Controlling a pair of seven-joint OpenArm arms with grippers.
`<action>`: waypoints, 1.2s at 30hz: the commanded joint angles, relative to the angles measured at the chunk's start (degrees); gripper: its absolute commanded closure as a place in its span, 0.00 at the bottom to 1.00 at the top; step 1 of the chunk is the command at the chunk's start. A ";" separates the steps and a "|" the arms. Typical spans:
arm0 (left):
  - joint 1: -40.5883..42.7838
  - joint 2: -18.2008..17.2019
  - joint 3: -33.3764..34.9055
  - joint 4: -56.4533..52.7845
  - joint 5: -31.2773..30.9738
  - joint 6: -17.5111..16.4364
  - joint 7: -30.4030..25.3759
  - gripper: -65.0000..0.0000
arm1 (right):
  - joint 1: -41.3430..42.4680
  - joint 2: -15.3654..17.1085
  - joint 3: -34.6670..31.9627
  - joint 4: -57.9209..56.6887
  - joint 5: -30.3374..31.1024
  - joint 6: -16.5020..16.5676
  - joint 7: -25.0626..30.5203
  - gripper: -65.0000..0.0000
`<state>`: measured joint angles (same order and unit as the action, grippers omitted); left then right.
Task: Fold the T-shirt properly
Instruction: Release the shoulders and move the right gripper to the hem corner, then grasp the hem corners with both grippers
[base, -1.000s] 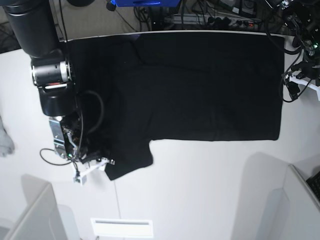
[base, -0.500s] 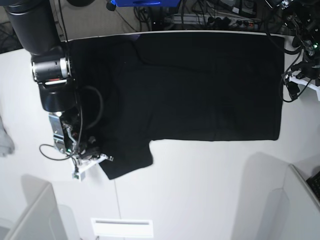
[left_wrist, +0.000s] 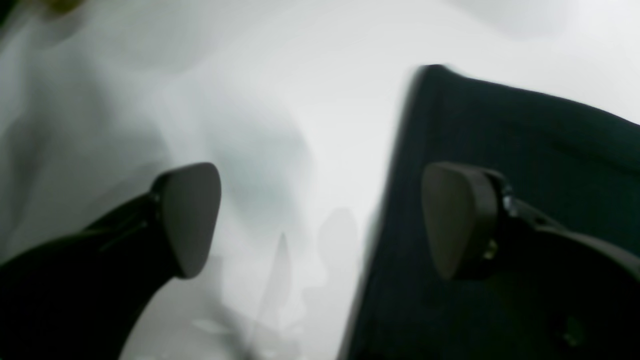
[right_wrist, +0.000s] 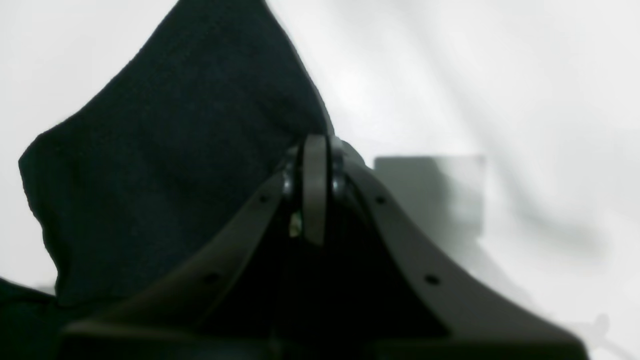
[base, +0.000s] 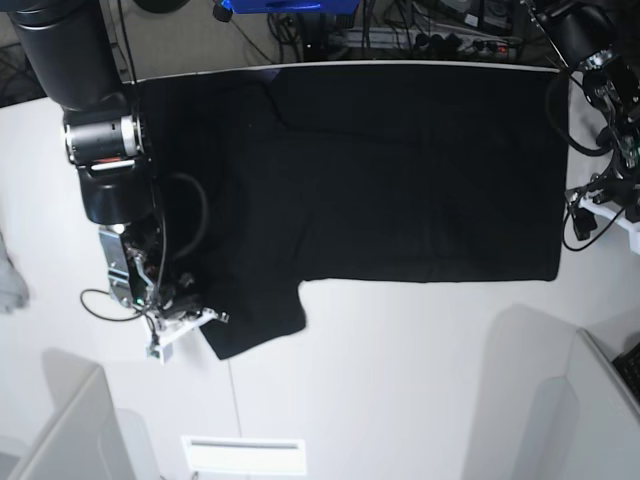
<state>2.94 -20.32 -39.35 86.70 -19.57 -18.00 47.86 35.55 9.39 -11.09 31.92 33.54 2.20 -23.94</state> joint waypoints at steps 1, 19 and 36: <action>-2.10 -1.62 0.63 -0.94 -0.16 0.28 -1.04 0.05 | 1.07 0.15 0.15 0.30 -0.18 -0.22 -2.03 1.00; -26.81 -2.23 11.71 -31.79 8.98 0.28 -2.98 0.05 | 1.68 0.15 0.59 0.39 -0.09 -0.22 -2.03 1.00; -30.32 -0.39 12.06 -41.38 12.58 0.02 -7.81 0.05 | 2.03 0.15 0.59 0.56 0.00 -0.22 -2.03 1.00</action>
<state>-26.28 -20.38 -27.29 44.77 -6.24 -17.74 39.57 36.16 9.28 -10.72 31.90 33.87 2.22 -25.23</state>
